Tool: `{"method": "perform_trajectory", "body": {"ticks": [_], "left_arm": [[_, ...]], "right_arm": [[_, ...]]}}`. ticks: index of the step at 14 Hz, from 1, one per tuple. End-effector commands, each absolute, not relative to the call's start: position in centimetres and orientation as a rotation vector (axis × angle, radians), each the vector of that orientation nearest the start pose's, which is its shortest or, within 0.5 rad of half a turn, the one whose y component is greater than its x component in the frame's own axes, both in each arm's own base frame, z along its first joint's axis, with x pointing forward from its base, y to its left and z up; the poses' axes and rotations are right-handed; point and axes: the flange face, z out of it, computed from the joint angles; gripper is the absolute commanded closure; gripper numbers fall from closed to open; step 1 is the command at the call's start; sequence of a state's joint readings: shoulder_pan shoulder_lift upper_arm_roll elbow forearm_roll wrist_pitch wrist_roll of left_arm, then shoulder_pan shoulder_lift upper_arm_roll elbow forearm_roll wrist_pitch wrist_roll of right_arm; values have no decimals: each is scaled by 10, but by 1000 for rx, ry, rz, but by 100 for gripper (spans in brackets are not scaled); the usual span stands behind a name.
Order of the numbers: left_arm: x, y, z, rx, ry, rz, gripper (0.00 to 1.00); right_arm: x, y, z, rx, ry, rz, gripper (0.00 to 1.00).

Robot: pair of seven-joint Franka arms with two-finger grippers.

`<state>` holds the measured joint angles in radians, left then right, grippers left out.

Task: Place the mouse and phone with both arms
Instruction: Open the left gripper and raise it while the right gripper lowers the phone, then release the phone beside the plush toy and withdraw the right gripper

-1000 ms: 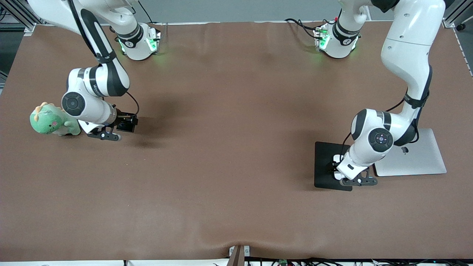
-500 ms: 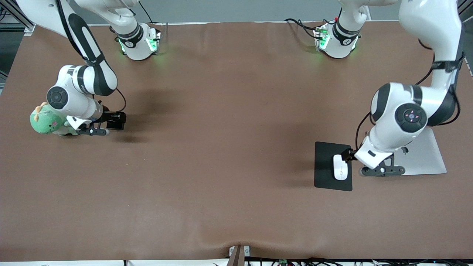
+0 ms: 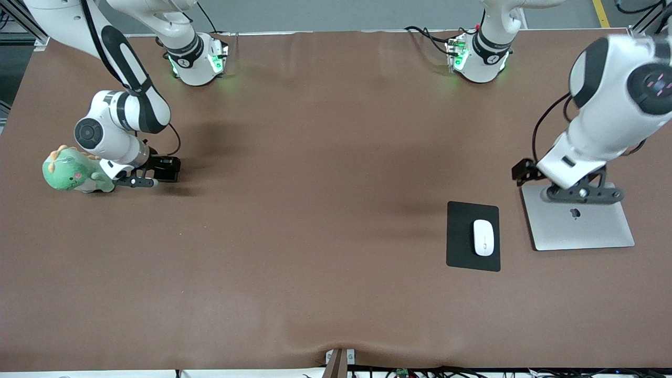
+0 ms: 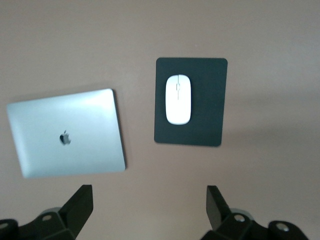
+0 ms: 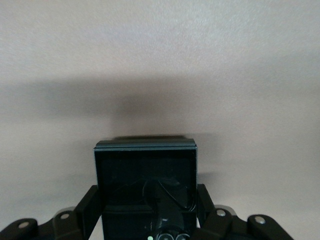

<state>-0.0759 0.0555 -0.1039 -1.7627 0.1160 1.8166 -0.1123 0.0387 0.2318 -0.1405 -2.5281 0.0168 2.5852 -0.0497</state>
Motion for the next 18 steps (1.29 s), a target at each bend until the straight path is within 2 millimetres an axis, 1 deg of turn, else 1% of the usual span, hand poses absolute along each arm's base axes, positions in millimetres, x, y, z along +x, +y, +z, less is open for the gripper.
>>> {"method": "perform_trajectory", "body": {"ticks": [1, 2, 3, 5, 6, 7, 8, 10, 11, 13, 14, 16, 18], "left_arm": [[542, -86, 566, -3045, 150, -46, 0], [535, -86, 574, -3054, 163, -29, 0], [535, -85, 586, -3077, 168, -34, 0], [530, -75, 605, -3099, 199, 31, 0], [527, -72, 611, -3096, 221, 72, 0], [527, -65, 621, -3098, 220, 69, 0], [525, -63, 629, -3099, 227, 83, 0], [519, -62, 637, -3096, 222, 135, 0], [516, -64, 644, -3094, 216, 128, 0], [517, -64, 646, -3094, 230, 123, 0], [517, -65, 645, -3094, 219, 126, 0], [522, -65, 645, -3100, 205, 112, 0], [528, -66, 646, -3100, 205, 100, 0]], "right_arm": [[434, -51, 164, -3142, 91, 282, 47], [434, -51, 165, -3141, 91, 287, 0], [436, -51, 167, -3141, 91, 287, 0], [448, -51, 177, -3143, 95, 258, 0], [461, -56, 189, -3145, 104, 227, 0], [473, -60, 201, -3143, 114, 231, 0], [491, -58, 221, -3138, 104, 257, 0], [529, -65, 263, -3126, 110, 331, 0], [541, -67, 280, -3122, 105, 352, 0], [563, -66, 320, -3115, 91, 366, 0], [573, -65, 343, -3112, 87, 377, 0], [594, -63, 396, -3111, 52, 352, 0], [609, -55, 442, -3091, -116, 363, 0]]}}
